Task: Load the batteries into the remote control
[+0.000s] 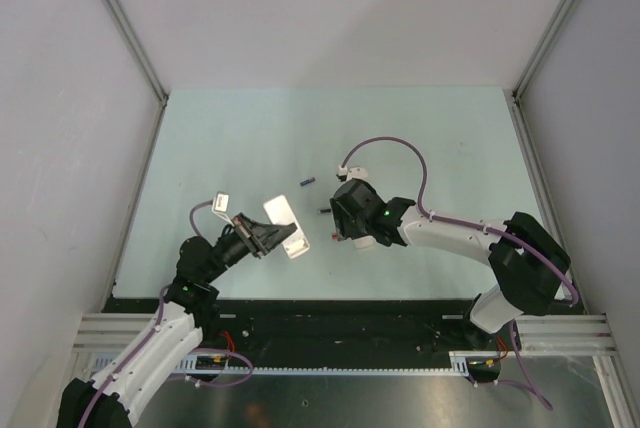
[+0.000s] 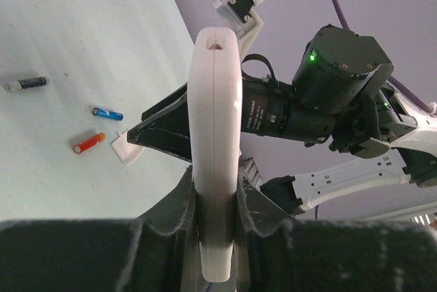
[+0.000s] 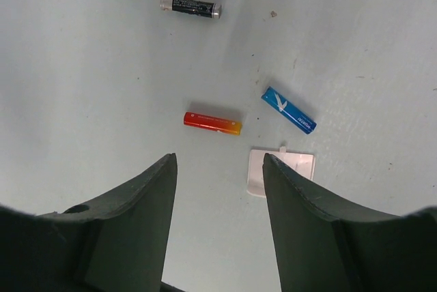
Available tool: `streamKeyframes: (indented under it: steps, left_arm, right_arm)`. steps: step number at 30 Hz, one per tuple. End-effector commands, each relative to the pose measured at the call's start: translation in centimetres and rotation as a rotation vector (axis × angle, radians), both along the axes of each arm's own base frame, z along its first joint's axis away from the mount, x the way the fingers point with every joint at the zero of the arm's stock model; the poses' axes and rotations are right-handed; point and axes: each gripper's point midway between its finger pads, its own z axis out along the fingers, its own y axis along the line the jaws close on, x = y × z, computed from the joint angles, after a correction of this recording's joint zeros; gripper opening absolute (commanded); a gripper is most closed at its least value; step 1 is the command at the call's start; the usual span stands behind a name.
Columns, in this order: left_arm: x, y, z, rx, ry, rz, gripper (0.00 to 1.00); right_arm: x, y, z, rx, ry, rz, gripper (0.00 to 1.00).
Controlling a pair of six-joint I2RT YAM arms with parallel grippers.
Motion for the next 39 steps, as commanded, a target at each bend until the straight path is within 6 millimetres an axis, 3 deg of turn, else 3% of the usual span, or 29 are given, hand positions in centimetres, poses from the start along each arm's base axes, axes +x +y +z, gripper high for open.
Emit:
streamKeyframes:
  steps: [1,7,11,17,19,24,29,35,39]
  left_arm:
    - [0.9,0.7,2.9,-0.045,-0.09,0.065,0.0]
    - [3.0,2.2,3.1,-0.072,-0.033,0.2,0.0]
    - [3.8,1.8,3.3,-0.043,0.0,0.201,0.0]
    - [4.2,1.6,1.5,-0.027,0.082,0.2,0.0]
    - [4.3,1.7,1.3,-0.03,0.09,0.206,0.0]
    - [4.4,2.1,0.6,-0.019,0.111,0.233,0.0]
    - [4.4,2.9,0.2,-0.003,0.122,0.272,0.0]
    - [4.4,3.1,-0.3,0.016,0.134,0.28,0.0]
    - [4.3,3.0,-0.1,0.021,0.127,0.277,0.0]
  right_arm:
    - [0.9,1.6,2.6,0.096,-0.03,-0.018,0.57]
    - [2.4,1.1,3.3,0.163,-0.015,-0.072,0.57]
    - [4.1,1.0,4.1,0.202,-0.032,-0.074,0.55]
    - [5.8,0.1,3.1,0.1,-0.048,-0.081,0.52]
    - [6.3,0.6,3.2,0.067,-0.082,-0.044,0.52]
    - [7.0,2.2,1.2,-0.021,-0.057,0.008,0.57]
    - [7.7,3.7,0.5,0.033,-0.023,0.005,0.62]
    - [7.9,5.5,-0.4,-0.011,-0.03,0.022,0.72]
    - [8.2,6.6,-1.0,-0.028,-0.042,0.016,0.73]
